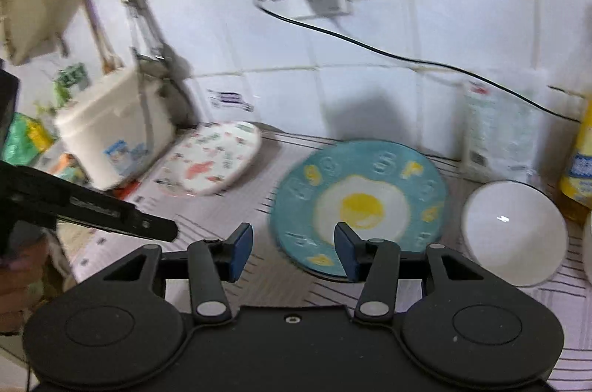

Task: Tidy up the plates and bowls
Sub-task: 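Move both grippers to the pink bunny plate and close on its rim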

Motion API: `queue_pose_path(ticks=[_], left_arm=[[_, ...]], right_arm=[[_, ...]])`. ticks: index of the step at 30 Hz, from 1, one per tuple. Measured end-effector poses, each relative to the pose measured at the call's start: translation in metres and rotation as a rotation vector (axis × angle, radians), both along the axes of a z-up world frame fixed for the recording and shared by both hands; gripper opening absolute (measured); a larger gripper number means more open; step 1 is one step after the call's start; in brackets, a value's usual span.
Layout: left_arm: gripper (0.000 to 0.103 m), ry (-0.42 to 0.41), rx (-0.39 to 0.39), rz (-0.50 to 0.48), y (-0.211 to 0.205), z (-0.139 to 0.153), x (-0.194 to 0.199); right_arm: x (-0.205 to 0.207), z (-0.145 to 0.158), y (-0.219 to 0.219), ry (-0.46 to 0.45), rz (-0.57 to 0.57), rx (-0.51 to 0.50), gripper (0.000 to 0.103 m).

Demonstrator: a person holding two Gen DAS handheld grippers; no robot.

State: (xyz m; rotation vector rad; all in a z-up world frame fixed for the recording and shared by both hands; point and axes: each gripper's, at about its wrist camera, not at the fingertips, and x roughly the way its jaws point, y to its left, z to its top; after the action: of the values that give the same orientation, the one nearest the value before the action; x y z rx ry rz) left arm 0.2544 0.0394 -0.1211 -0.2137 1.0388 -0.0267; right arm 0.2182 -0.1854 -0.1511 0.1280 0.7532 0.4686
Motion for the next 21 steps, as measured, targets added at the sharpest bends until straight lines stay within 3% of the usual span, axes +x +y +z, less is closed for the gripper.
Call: queue_pose_path(ticks=[7,14,17,18,19,21], left_arm=[[0.029,-0.046,0.035,0.030,0.025,0.015,-0.021],[0.042,-0.076,0.052,0.045,0.055,0.026,-0.028],[0.052,-0.091,0.055,0.055,0.071,0.027,-0.025],[0.062,-0.095,0.062,0.065,0.076,0.026,-0.024],[0.073,-0.101,0.073,0.079,0.082,0.026,-0.022],[0.079,-0.124,0.086,0.098,0.093,0.024,-0.018]], right_arm=[[-0.010,0.024,0.033,-0.073,0.108,0.050,0.066],[-0.011,0.033,0.068,-0.100,0.173,0.037,0.073],[-0.006,0.033,0.083,-0.097,0.181,0.024,0.083],[-0.003,0.032,0.090,-0.088,0.192,0.006,0.096],[0.000,0.031,0.098,-0.082,0.212,-0.025,0.099],[0.003,0.030,0.113,-0.106,0.222,-0.079,0.099]])
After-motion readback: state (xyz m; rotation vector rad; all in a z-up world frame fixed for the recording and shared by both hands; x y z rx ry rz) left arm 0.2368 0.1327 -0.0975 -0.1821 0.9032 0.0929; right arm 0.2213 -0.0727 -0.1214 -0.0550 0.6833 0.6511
